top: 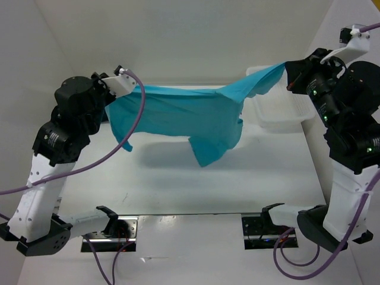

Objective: Fold and stack the t-shirts

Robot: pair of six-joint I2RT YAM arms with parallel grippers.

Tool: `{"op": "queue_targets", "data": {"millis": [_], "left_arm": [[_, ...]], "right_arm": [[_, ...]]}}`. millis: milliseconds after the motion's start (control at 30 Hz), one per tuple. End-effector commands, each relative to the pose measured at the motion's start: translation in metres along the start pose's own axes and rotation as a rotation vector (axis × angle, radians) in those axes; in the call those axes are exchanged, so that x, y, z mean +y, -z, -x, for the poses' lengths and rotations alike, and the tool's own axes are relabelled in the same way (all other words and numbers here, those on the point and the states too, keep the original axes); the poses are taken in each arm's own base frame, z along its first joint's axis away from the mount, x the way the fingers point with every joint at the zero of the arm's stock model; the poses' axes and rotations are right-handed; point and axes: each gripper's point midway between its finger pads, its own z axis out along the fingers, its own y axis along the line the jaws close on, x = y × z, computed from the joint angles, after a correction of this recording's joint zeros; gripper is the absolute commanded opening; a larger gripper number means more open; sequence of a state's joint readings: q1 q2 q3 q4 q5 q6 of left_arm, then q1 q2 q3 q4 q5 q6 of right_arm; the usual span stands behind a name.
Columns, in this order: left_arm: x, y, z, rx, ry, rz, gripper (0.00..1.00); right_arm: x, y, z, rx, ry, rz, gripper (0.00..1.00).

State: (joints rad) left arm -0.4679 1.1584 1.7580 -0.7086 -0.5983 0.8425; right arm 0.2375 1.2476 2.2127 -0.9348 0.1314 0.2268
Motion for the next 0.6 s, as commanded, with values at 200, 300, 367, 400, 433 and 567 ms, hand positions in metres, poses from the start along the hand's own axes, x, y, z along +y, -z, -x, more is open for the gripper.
{"op": "queue_targets", "data": {"millis": [200, 300, 367, 400, 433, 567], "left_arm": [[-0.033, -0.03, -0.002, 0.049, -0.038, -0.133, 0.0], [-0.074, -0.071, -0.005, 0.065, -0.043, -0.248, 0.0], [-0.106, -0.107, -0.017, 0.114, -0.033, -0.337, 0.0], [-0.11, -0.124, -0.028, 0.129, 0.02, -0.365, 0.0], [-0.11, -0.137, -0.031, 0.137, 0.052, -0.372, 0.0], [-0.174, -0.219, -0.086, 0.282, 0.154, -0.525, 0.0]], "right_arm": [[0.004, -0.032, 0.009, -0.023, 0.069, -0.096, 0.0], [0.012, -0.091, -0.036, 0.097, 0.119, -0.11, 0.0], [0.014, -0.138, -0.068, 0.174, 0.134, -0.099, 0.0], [0.013, -0.156, -0.079, 0.198, 0.114, -0.095, 0.0], [0.01, -0.192, -0.106, 0.248, 0.12, -0.094, 0.0], [-0.006, -0.28, -0.195, 0.388, 0.08, -0.04, 0.0]]}}
